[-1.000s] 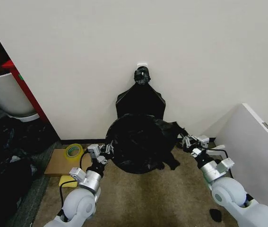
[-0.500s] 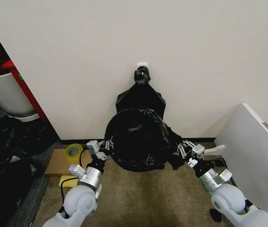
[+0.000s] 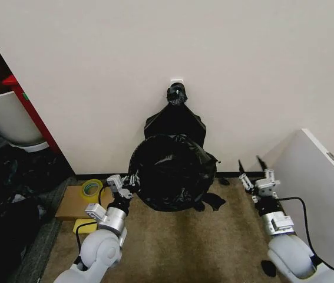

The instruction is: Place the garbage bag over the trash bin.

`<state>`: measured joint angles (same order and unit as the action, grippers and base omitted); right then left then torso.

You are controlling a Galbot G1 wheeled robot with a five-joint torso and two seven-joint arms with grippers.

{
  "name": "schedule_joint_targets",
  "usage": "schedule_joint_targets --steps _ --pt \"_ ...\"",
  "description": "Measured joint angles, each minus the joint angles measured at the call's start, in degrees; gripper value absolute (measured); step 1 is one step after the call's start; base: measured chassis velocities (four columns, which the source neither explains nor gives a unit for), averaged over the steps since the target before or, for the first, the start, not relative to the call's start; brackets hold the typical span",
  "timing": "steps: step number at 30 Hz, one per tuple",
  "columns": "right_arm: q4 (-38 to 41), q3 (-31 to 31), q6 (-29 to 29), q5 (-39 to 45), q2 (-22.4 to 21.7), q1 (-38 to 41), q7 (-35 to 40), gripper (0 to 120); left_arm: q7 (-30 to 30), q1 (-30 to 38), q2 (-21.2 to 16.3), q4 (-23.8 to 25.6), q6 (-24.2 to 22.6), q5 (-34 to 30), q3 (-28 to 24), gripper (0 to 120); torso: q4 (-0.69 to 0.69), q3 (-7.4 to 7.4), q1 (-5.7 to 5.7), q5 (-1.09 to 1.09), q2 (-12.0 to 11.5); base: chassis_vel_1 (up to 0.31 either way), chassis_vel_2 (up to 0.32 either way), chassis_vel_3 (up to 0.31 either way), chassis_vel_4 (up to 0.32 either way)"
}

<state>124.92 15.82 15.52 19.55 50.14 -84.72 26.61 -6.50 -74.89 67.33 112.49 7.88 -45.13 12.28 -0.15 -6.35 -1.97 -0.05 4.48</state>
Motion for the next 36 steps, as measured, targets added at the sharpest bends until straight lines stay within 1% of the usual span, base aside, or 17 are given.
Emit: schedule_joint_targets --steps 3,4,6,9,10,11,13,14,15,18,19,23,24,26,28,30,36 --pt "9.1 -3.7 -2.9 8.3 -1.0 -0.9 -4.8 91 0.0 0.1 0.7 -0.3 0.0 0.6 -0.8 0 0.0 0.0 0.0 -0.03 0.0 0.0 0.0 0.0 0.0" --pt "10.5 -5.0 -3.7 9.7 -1.3 -0.4 -5.9 92 0.0 0.1 1.0 -0.4 -0.1 0.8 -0.9 0 0.0 0.0 0.0 -0.02 0.0 0.0 0.0 0.0 0.0" --pt "11.1 -6.2 -4.3 10.5 -1.6 0.2 -6.9 90 0.0 0.2 1.1 -0.5 -0.1 1.0 -1.0 0 0.0 0.0 0.0 0.0 0.0 0.0 0.0 0.0 0.0" --pt "11.3 -12.0 -6.9 8.8 -3.1 3.6 -9.7 73 0.0 0.3 2.5 -1.3 0.1 2.2 -1.3 0 0.02 0.0 0.0 0.02 0.0 0.0 0.0 0.0 0.0" --pt "11.3 -12.0 -6.9 8.8 -3.1 3.6 -9.7 73 0.0 0.3 2.5 -1.3 0.1 2.2 -1.3 0 0.02 0.0 0.0 0.02 0.0 0.0 0.0 0.0 0.0" --pt "11.2 -13.4 -8.4 7.9 -3.3 4.3 -8.7 72 0.0 0.3 2.8 -1.4 0.2 2.4 -1.4 0 0.02 0.0 0.0 0.01 0.0 0.0 0.0 0.0 0.0" --pt "11.0 -18.6 -19.1 3.7 -3.3 7.2 -1.2 58 -0.1 0.2 3.9 -1.6 0.5 3.7 -1.7 0 0.0 0.0 0.0 0.01 0.0 0.0 0.0 0.0 0.0" --pt "10.9 -20.1 -22.0 2.7 -3.1 8.2 0.7 55 -0.1 0.1 4.1 -1.6 0.7 4.3 -1.8 0 0.0 0.0 0.0 0.01 0.0 0.0 0.0 0.0 0.0" --pt "10.9 -20.1 -22.0 2.7 -3.1 8.2 0.7 55 -0.1 0.1 4.1 -1.6 0.7 4.3 -1.8 0 0.0 0.0 0.0 0.01 0.0 0.0 0.0 0.0 0.0" --pt "9.5 -28.0 -33.2 0.4 -0.9 15.6 7.5 40 -0.1 -0.1 4.7 -1.6 1.2 6.9 -2.1 0 0.0 0.0 0.0 0.01 0.0 0.0 0.0 0.0 0.0" --pt "9.5 -28.0 -33.2 0.4 -0.9 15.6 7.5 40 -0.1 -0.1 4.7 -1.6 1.2 6.9 -2.1 0 0.0 0.0 0.0 0.01 0.0 0.0 0.0 0.0 0.0" --pt "6.4 -32.7 -38.9 4.6 2.1 24.5 11.1 24 0.0 -0.2 4.8 -2.1 2.4 10.0 -2.3 0 0.01 0.0 0.0 0.0 0.0 0.0 0.0 0.0 0.0" --pt "6.4 -32.7 -38.9 4.6 2.1 24.5 11.1 24 0.0 -0.2 4.8 -2.1 2.4 10.0 -2.3 0 0.01 0.0 0.0 0.0 0.0 0.0 0.0 0.0 0.0" --pt "2.6 -36.6 -43.5 9.5 5.1 30.7 16.0 12 0.1 -0.5 4.8 -2.2 3.4 11.5 -2.2 0 0.02 -0.01 0.0 0.0 0.0 0.0 0.0 0.0 0.0" --pt "1.9 -37.3 -44.4 10.4 5.7 31.8 17.1 9 0.1 -0.6 4.8 -2.1 3.6 11.6 -2.2 0 0.02 -0.01 0.0 0.01 0.0 0.0 0.0 0.0 0.0" --pt "-0.5 -39.2 -46.7 12.2 7.3 35.1 20.2 1 0.2 -0.8 4.8 -1.9 4.3 12.2 -2.2 0 0.02 -0.01 0.0 0.0 0.0 0.0 0.0 0.0 0.0" --pt "-6.3 -42.4 -52.5 15.1 9.3 41.5 24.3 0 0.5 -1.4 4.5 -1.3 6.0 14.2 -2.0 0 0.01 -0.01 0.0 0.01 0.0 0.0 0.0 0.0 0.0"
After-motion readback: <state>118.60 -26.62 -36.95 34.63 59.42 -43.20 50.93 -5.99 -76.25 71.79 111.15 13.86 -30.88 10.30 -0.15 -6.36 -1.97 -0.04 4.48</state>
